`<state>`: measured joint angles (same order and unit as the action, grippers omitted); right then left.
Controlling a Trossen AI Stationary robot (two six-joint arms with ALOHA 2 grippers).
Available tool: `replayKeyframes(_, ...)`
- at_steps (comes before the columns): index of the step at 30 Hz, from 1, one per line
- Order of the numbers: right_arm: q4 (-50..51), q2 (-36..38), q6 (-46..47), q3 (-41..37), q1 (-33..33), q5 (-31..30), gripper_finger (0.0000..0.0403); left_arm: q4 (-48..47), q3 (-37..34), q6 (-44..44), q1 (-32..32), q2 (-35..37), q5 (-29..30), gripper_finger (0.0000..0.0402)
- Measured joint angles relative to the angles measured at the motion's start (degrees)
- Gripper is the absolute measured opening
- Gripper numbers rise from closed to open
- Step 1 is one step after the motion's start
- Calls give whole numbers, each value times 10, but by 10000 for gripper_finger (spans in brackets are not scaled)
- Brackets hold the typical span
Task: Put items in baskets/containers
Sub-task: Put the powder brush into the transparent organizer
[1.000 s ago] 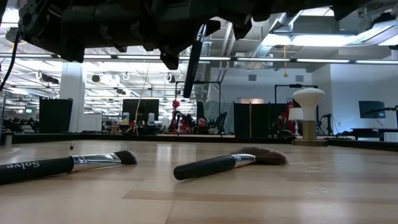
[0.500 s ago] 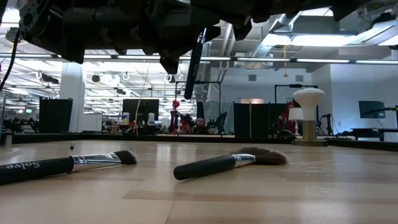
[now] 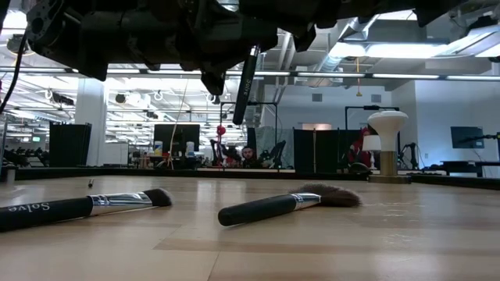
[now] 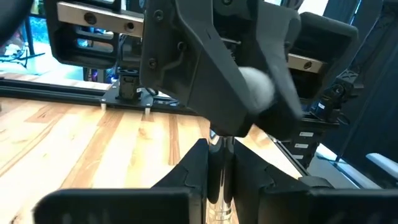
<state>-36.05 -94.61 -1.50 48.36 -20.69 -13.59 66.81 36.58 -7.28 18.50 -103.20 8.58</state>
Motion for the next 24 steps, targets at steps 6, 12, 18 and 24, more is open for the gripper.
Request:
replayKeyframes(6, 4, 13, 1, 0, -13, 2, 106, -5, 0, 8, 0, 0, 4, 45)
replayKeyframes(12, 120, 70, 45, 0, -64, -21, 144, -85, 0, 8, 11, 51, 5, 41)
replayKeyframes(18, 199, 100, 72, 0, -145, -162, 147, -200, -19, 8, 83, 157, 8, 43)
replayKeyframes(24, 209, 90, 90, 1, -196, -222, 129, -215, -69, -9, 190, 279, 87, 43)
